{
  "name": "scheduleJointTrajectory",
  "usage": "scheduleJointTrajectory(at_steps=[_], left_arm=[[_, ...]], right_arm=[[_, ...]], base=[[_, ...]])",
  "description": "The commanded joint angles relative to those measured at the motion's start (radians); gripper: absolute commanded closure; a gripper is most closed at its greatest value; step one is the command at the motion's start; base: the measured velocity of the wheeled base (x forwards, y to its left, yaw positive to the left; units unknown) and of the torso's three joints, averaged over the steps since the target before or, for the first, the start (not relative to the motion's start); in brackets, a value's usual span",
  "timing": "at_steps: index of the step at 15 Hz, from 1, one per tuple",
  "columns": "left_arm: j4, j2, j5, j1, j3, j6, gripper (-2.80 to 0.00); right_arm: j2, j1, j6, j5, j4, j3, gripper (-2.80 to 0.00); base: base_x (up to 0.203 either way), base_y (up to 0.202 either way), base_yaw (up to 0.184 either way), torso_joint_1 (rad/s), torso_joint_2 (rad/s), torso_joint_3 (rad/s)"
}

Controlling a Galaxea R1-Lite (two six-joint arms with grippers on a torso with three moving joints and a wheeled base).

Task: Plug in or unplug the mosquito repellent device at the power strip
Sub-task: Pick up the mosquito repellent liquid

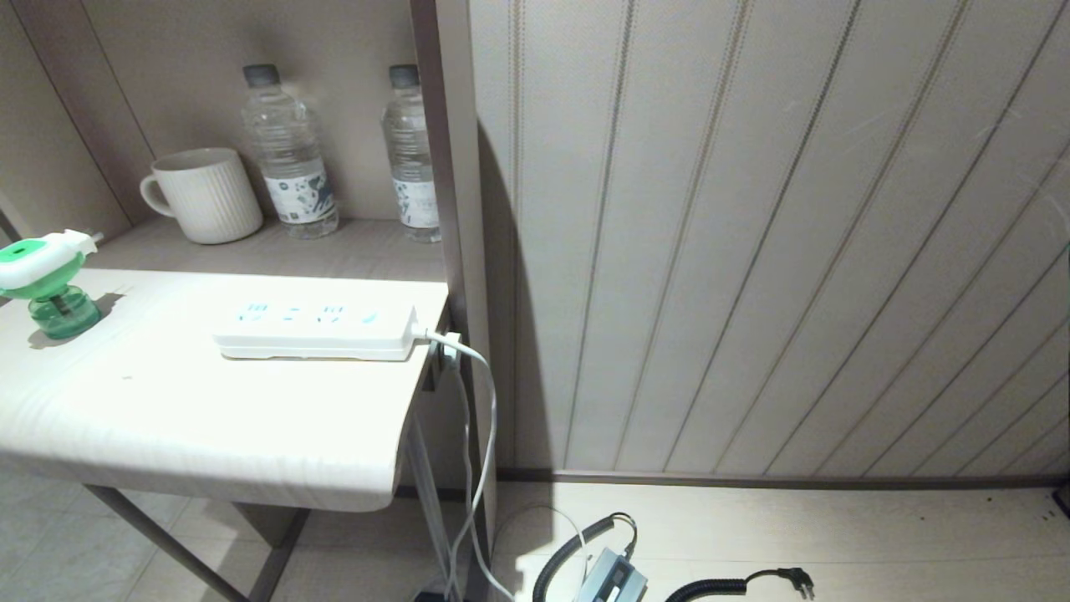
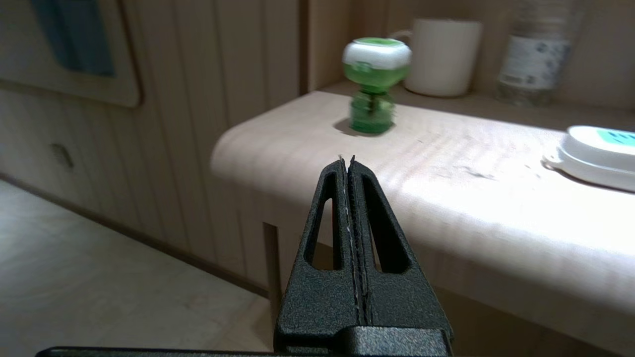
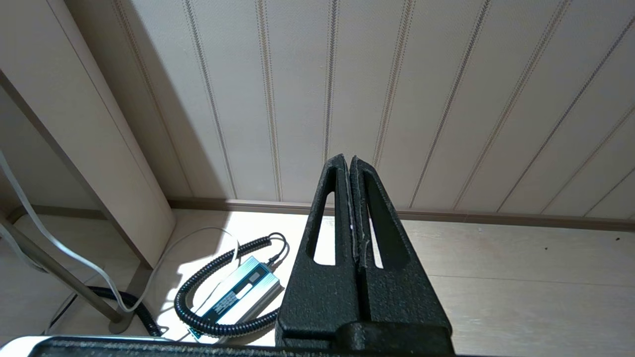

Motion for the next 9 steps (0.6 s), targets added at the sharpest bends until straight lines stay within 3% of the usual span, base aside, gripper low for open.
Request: scheduleJointTrajectory(at_steps=[1,5,6,7,9], left_arm=[[-0.138,0.034,0.004,0.08,0.055,-0.012,0.0],[-0.238,0.132,0.005,0.125,0.058,-0.055,0.0],[-0.242,0.157,0.005,0.126,0.058,-0.071,-1.25],[-0.243,0.182,0.005,0.126,0.058,-0.081,-2.8],[-0.246,0.225,0.003,0.124,0.038,-0.097,-2.8]], right_arm=[[0.0,0.0,0.0,0.0,0.0,0.0,0.0],[0.0,0.0,0.0,0.0,0.0,0.0,0.0],[0.0,0.0,0.0,-0.003,0.0,0.0,0.0],[0.0,0.0,0.0,0.0,0.0,0.0,0.0],[0.0,0.0,0.0,0.0,0.0,0.0,0.0]], base=[[0.0,0.0,0.0,0.0,0.0,0.0],[0.0,0.0,0.0,0.0,0.0,0.0],[0.0,0.0,0.0,0.0,0.0,0.0],[0.0,0.0,0.0,0.0,0.0,0.0],[0.0,0.0,0.0,0.0,0.0,0.0]])
